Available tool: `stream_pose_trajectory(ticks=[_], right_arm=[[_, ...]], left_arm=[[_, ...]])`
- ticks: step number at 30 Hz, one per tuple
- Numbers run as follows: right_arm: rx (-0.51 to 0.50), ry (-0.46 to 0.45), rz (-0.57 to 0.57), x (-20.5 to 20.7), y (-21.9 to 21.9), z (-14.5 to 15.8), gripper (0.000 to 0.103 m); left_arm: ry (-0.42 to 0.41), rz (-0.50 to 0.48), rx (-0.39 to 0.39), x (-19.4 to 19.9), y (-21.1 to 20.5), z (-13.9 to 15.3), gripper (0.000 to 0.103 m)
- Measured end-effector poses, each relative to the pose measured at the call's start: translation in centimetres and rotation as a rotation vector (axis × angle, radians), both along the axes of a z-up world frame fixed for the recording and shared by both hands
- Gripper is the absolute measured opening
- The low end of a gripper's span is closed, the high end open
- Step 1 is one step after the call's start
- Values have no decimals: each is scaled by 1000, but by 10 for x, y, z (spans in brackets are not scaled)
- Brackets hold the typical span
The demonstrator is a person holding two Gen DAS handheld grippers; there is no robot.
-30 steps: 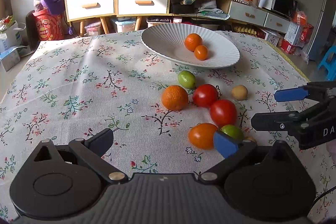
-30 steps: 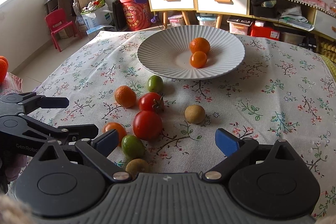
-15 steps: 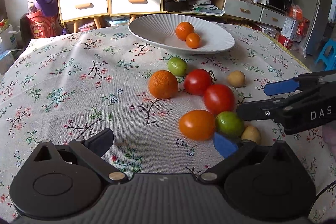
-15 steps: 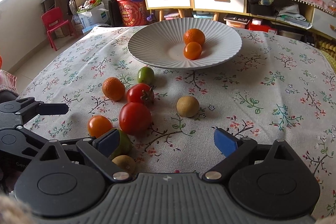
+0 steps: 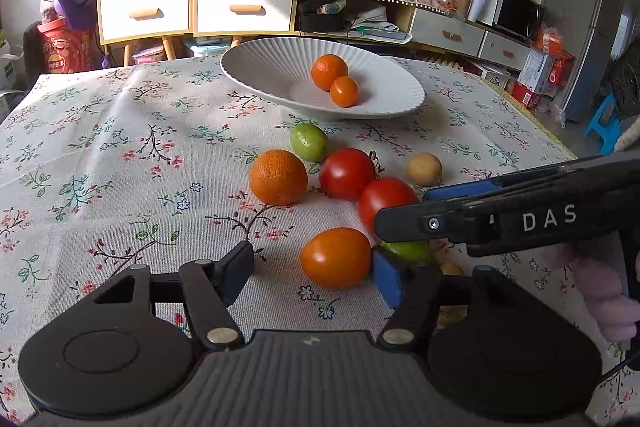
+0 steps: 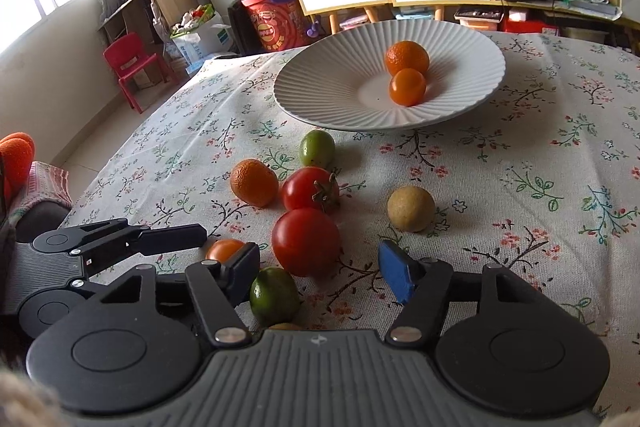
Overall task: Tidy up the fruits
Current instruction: 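Grasp the orange tomato with the left tool while the right tool grasps a red tomato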
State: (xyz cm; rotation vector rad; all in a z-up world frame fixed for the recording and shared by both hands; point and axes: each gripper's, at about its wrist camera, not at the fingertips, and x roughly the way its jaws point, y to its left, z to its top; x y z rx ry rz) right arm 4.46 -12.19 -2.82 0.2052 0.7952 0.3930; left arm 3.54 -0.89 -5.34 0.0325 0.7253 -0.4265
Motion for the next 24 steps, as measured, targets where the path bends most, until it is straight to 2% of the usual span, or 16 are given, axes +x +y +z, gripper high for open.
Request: stream_pose_trajectory(ticks=[3,5,7,10,24], right_arm=[[7,1,11,2,3,1,53],[11,5,27,3,6,1,44],[8,9,26,3,7,1,42],[9,16,18,4,6,0,36],[4,10,13,2,9,5,35]], left_arm=[[10,-15,-23,1,-1,1,42],[17,-24,-29,1,-2,1,37],[20,-35,-32,1,-4,1,30],[22,-39,-28,0,-5,1,30],[49,-40,-44,5,-4,6,29]])
